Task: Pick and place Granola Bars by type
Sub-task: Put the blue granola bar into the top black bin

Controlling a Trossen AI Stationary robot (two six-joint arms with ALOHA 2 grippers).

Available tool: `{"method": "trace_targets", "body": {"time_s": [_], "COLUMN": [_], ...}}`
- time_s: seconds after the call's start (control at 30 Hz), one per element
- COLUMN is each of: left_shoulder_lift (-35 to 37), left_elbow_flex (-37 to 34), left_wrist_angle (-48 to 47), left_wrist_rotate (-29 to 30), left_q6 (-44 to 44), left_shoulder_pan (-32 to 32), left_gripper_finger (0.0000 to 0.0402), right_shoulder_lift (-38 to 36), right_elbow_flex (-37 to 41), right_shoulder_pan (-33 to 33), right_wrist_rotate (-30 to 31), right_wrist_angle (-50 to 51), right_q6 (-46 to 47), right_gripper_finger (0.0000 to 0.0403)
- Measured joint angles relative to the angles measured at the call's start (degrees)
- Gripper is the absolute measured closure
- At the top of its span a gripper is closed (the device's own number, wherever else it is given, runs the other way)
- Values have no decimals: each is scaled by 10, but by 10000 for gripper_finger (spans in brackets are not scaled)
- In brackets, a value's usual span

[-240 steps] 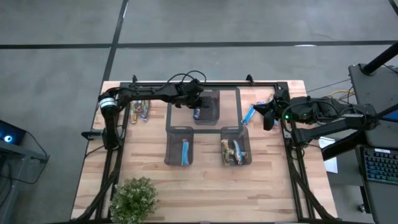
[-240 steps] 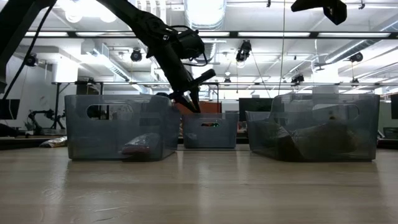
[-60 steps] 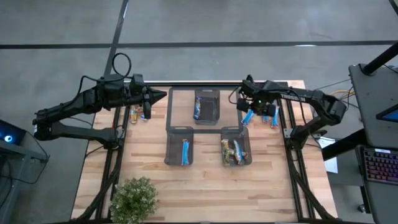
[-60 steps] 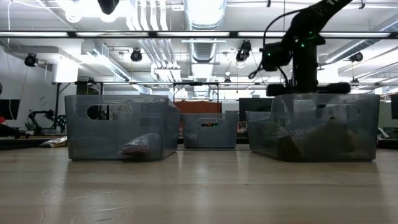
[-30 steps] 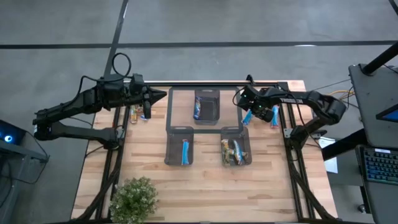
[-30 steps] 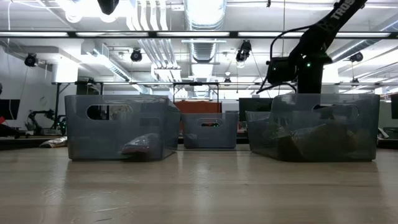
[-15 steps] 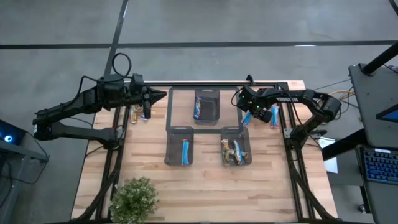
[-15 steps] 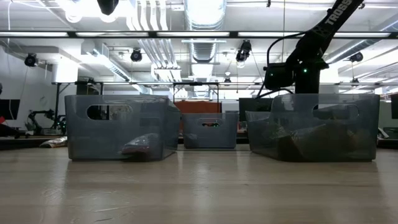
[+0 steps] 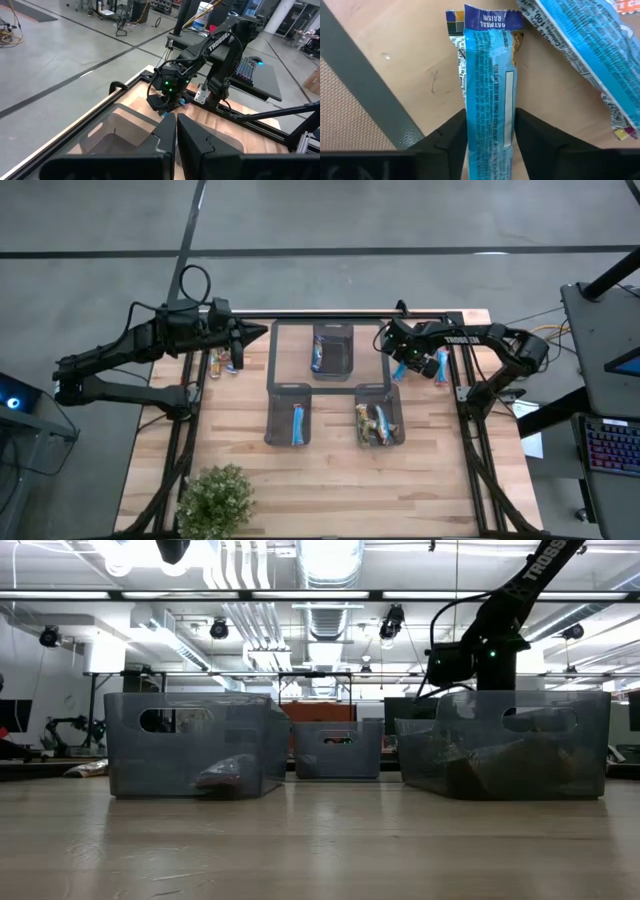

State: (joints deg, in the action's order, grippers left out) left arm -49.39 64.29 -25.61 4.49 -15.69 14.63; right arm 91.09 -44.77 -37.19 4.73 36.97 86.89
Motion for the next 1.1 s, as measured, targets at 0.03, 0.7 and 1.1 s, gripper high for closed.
{"method": "trace_targets", "body": {"time_s": [0.03,0.7,1.1], "left_shoulder_lift": [0,0,0], "left_elbow_flex": [0,0,0], "left_wrist_angle": [0,-1,-1], "left_wrist_rotate": [0,-1,-1], "left_q6": [-2,-9,-9], "left_shoulder_pan": [0,0,0], "left_gripper_finger": [402,402,402], "right_shoulder_lift": [0,-13,-109], "right_elbow_flex": [0,1,1], "right_shoulder_pan": [0,0,1], "right_wrist_rotate": [0,0,13], "right_wrist_angle": [2,20,26], "right_q6": [1,0,-4], "right_gripper_finger": [271,340,351]}}
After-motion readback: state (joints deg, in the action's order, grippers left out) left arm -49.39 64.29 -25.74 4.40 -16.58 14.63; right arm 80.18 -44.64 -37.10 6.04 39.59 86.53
